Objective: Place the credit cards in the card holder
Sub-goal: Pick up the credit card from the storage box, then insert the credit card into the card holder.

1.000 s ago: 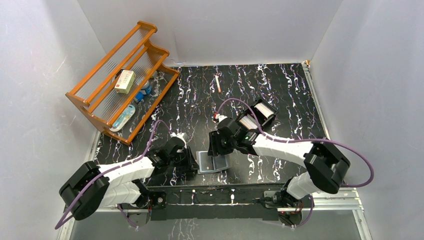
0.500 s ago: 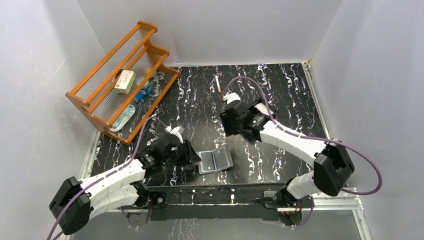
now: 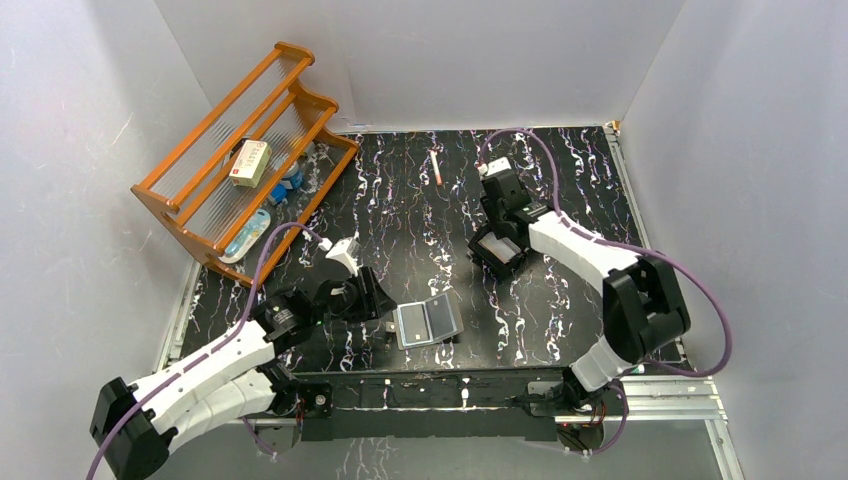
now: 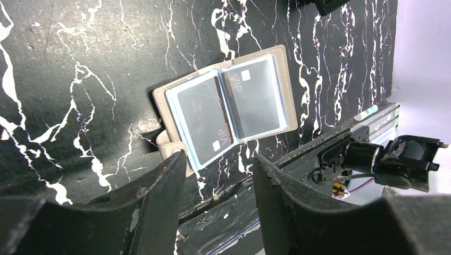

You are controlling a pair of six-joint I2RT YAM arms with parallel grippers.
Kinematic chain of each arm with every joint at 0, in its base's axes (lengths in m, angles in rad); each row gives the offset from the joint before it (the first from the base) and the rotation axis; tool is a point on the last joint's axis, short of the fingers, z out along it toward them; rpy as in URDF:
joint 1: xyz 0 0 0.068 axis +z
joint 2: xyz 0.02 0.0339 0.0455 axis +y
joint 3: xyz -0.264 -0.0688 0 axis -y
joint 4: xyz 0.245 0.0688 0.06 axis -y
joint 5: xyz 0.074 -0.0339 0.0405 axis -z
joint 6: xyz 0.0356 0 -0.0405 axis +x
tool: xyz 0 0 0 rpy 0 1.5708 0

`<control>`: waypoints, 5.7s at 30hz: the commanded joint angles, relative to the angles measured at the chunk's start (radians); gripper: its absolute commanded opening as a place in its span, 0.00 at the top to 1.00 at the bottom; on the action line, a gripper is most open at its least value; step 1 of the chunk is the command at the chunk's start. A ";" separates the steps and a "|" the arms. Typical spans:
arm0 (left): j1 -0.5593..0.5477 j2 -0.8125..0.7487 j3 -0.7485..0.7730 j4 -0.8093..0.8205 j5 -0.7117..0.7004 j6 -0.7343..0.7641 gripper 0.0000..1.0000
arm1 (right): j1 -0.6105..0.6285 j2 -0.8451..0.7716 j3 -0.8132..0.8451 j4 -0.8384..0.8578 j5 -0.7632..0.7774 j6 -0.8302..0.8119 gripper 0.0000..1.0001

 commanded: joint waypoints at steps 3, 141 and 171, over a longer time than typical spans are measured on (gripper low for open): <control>0.001 -0.061 0.036 -0.080 -0.036 0.029 0.52 | -0.007 0.093 0.051 0.122 0.107 -0.192 0.47; 0.000 0.109 -0.149 0.386 0.122 -0.272 1.00 | -0.064 -0.322 -0.270 -0.005 -1.026 0.505 1.00; 0.002 0.391 -0.283 0.825 0.162 -0.372 1.00 | -0.061 -0.188 -0.478 0.119 -0.953 0.461 1.00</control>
